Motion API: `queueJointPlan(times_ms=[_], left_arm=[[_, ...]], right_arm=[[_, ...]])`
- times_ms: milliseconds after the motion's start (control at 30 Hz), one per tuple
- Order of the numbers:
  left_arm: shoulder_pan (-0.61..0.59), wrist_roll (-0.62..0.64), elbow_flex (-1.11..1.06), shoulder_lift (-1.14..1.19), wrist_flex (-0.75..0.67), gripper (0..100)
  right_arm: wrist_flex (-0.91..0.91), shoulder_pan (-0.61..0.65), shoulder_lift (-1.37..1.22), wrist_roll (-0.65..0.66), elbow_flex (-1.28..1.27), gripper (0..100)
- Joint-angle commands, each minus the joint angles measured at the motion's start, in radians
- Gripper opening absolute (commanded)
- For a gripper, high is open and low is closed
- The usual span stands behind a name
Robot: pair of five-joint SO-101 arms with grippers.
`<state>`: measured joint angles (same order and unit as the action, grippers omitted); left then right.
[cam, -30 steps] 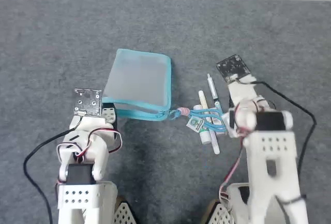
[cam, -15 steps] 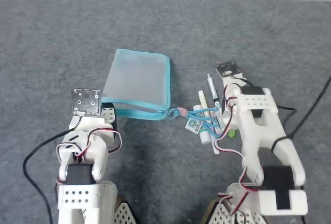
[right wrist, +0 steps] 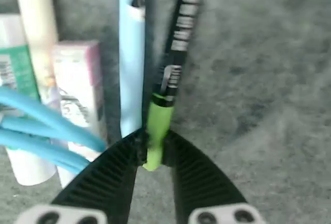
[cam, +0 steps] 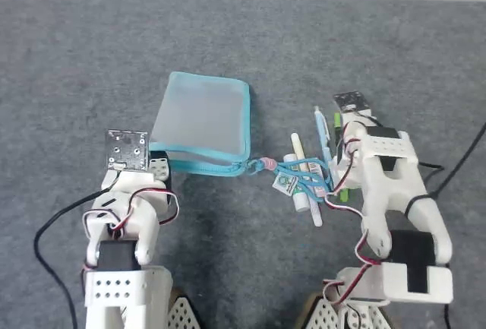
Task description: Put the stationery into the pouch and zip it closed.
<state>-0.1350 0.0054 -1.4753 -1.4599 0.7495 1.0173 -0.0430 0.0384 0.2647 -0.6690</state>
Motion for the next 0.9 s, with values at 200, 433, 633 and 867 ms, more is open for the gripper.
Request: queueJointPlan(times_ms=[200,433,633,867], left_arm=[[0.0,0.015,-0.002,-0.017,-0.044,1],[0.0,0.015,-0.002,-0.017,-0.044,1],[0.0,0.015,-0.002,-0.018,-0.041,1],[0.0,0.015,-0.001,-0.018,-0.041,1]], right_arm=[[0.108,-0.081,0.246,-0.003,0.061,0.6],[0.236,-0.077,0.602,0.002,0.061,0.6],[0.268,-0.081,0.651,0.046,0.057,0.7],[0.282,-0.076,0.501,0.077,0.063,22.8]])
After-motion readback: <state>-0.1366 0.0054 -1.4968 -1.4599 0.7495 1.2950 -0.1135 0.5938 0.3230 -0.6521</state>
